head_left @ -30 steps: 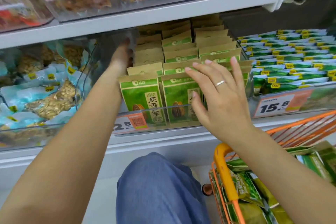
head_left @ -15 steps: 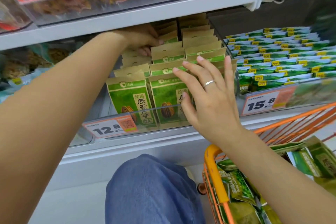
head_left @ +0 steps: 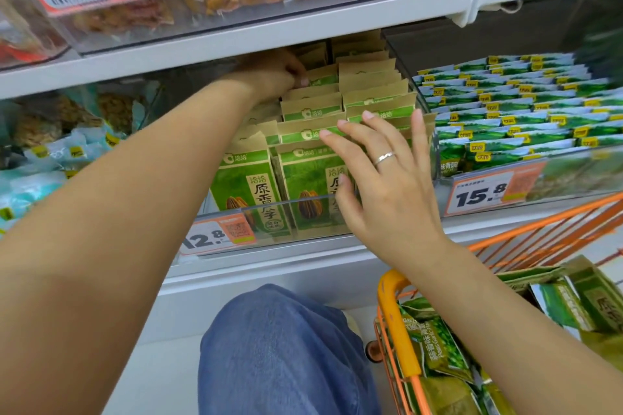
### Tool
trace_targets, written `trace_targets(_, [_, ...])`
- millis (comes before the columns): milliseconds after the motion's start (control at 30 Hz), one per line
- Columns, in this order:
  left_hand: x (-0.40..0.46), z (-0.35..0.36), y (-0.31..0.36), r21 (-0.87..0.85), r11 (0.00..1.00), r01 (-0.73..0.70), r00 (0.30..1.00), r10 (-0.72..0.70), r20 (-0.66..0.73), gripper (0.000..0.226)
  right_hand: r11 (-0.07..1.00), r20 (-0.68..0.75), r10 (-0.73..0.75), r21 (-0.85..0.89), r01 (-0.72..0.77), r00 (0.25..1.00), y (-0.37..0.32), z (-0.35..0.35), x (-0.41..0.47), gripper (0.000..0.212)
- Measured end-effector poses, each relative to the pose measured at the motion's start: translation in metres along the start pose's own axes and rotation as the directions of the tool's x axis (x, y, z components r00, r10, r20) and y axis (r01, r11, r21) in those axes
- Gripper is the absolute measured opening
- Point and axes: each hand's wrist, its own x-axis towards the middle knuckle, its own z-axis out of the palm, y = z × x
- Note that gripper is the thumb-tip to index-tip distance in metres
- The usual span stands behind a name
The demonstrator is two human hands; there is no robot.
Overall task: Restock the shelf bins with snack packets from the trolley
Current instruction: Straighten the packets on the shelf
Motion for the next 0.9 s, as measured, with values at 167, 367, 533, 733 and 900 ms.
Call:
trace_targets(167, [-0.007,0.006,-0.005,-0.175,0.981,0.088,0.981,-0.116,-0.157,0.062,1.0,0.011,-0.003,0.0,0.003,1.0,0.0,-0.001,-0.001,0.045])
trace_targets(367, [0.001,0.008,0.001,-0.119,0.973,0.196,0.975,-0.207,-0.085,0.078,1.0,0.007,-0.004,0.006,0.004,1.0,0.001,-0.002,-0.002,0.045])
trace_targets(533, [0.005,0.006,-0.004,-0.115,0.983,0.14,0.989,-0.145,-0.03,0.068,1.0,-0.002,-0.001,0.01,0.001,1.0,0.0,0.001,-0.001,0.046])
trace_targets(733, [-0.019,-0.01,-0.027,-0.518,0.851,0.089,0.996,-0.068,0.06,0.045,1.0,-0.019,-0.012,0.009,0.012,1.0,0.001,0.001,-0.002,0.045])
trace_targets(900, [-0.058,-0.023,-0.068,-0.512,0.856,0.074,0.981,-0.154,-0.116,0.027,1.0,-0.007,-0.02,0.008,0.02,1.0,0.002,0.0,-0.003,0.045])
